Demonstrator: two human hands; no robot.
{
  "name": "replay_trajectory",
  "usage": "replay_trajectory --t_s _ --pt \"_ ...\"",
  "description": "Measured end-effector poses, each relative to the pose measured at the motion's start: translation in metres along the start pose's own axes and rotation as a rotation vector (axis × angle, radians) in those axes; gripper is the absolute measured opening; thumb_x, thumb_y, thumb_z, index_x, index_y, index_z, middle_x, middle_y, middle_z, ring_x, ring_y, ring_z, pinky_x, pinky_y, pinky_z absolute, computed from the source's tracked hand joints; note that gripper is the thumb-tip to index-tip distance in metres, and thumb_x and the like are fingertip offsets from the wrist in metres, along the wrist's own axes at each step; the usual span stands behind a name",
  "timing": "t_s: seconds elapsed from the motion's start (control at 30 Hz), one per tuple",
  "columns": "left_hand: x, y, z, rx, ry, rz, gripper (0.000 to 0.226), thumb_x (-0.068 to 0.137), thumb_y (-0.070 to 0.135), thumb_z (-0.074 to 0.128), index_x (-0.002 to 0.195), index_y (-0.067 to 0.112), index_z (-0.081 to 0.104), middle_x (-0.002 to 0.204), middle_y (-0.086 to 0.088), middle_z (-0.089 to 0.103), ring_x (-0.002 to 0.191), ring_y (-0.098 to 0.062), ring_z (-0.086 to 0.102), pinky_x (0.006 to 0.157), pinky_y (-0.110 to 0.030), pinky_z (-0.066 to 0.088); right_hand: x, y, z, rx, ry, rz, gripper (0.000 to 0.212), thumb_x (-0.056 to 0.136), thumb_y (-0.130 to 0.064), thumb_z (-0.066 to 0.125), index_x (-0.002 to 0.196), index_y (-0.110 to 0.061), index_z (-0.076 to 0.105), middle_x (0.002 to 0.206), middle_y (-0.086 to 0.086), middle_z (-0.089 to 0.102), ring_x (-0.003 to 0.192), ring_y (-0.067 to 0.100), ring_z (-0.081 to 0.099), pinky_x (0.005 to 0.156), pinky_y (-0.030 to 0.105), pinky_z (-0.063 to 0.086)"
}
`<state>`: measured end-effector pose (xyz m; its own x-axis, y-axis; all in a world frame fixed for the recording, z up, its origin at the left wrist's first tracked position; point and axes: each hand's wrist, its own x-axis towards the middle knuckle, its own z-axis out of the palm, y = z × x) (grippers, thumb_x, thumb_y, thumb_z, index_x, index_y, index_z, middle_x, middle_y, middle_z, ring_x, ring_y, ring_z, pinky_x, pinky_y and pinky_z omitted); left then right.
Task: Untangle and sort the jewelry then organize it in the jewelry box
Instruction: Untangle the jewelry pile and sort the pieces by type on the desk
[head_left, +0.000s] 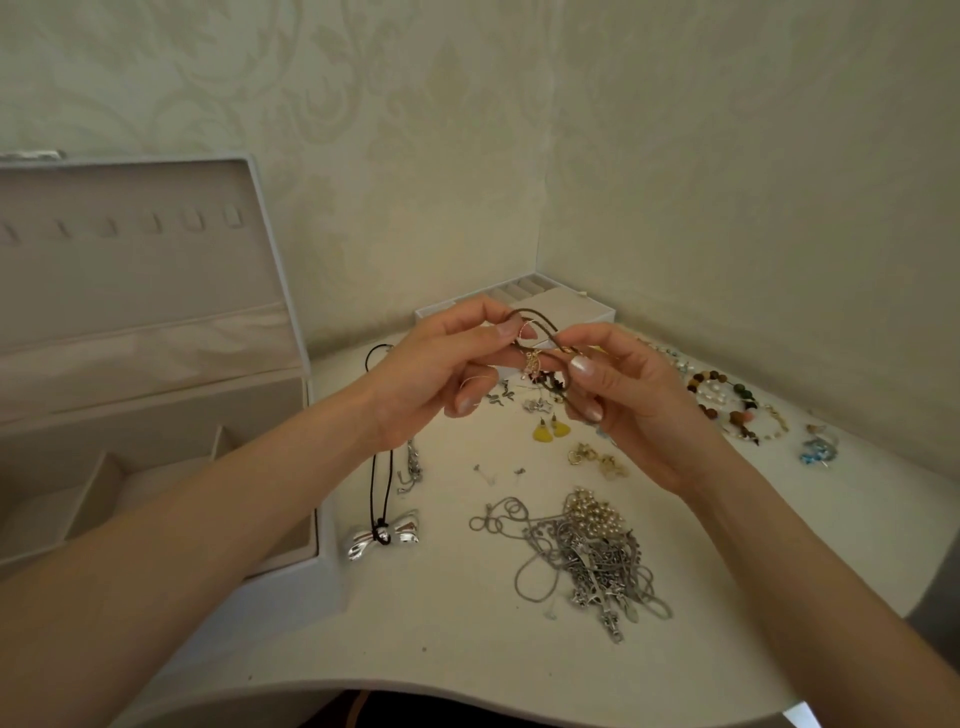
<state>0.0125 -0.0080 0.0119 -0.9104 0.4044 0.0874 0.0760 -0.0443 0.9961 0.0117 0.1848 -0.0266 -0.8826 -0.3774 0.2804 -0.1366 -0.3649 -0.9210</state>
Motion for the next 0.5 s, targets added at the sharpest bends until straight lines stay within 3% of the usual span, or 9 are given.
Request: replay_trajectory --t_s 0.13,0.27,0.37,0.5 --pt "0.0 -0.001 0.001 0.007 -0.013 -0.001 0.016 0.085 0.029 0.053 0.091 0.014 0.054 0.09 -0.012 0.071 0.032 -0.006 0.035 0.035 -0.016 0.027 -0.001 0.002 0.004 -0.143 0.029 -0.054 0.031 0.066 -0.034 0.081 0.091 -0.021 0.069 0.083 0.001 0.063 0.046 0.006 0.035 0.052 0.023 0.03" --pt "-0.001 -0.002 0.004 0.13 -0.025 0.035 0.021 0.077 0.024 0.063 0.095 0.016 0.057 0.064 -0.004 0.061 0.038 -0.006 0.042 0.041 -0.017 0.036 -0.001 0.002 0.009 -0.292 0.171 -0.101 0.02 0.07 -0.02 0.074 0.085 -0.012 0.065 0.074 0.007 0.058 0.045 0.008 0.038 0.045 0.018 0.033" --pt "-0.001 -0.004 0.006 0.202 0.017 0.078 0.023 0.072 0.012 0.069 0.093 0.015 0.059 0.074 -0.005 0.069 0.042 -0.007 0.049 0.045 -0.018 0.041 -0.002 0.001 0.013 -0.319 0.204 -0.146 0.014 0.071 -0.022 0.074 0.08 -0.015 0.064 0.077 0.017 0.056 0.046 0.011 0.041 0.044 0.019 0.036" --pt "-0.001 -0.003 0.005 0.23 0.076 0.114 0.015 0.079 0.008 0.068 0.089 0.014 0.059 0.079 -0.003 0.072 0.046 -0.007 0.053 0.047 -0.018 0.043 -0.003 0.001 0.014 -0.373 0.263 -0.199 0.011 0.079 -0.017 0.068 0.078 -0.009 0.061 0.06 0.001 0.06 0.044 0.013 0.042 0.044 0.021 0.035"
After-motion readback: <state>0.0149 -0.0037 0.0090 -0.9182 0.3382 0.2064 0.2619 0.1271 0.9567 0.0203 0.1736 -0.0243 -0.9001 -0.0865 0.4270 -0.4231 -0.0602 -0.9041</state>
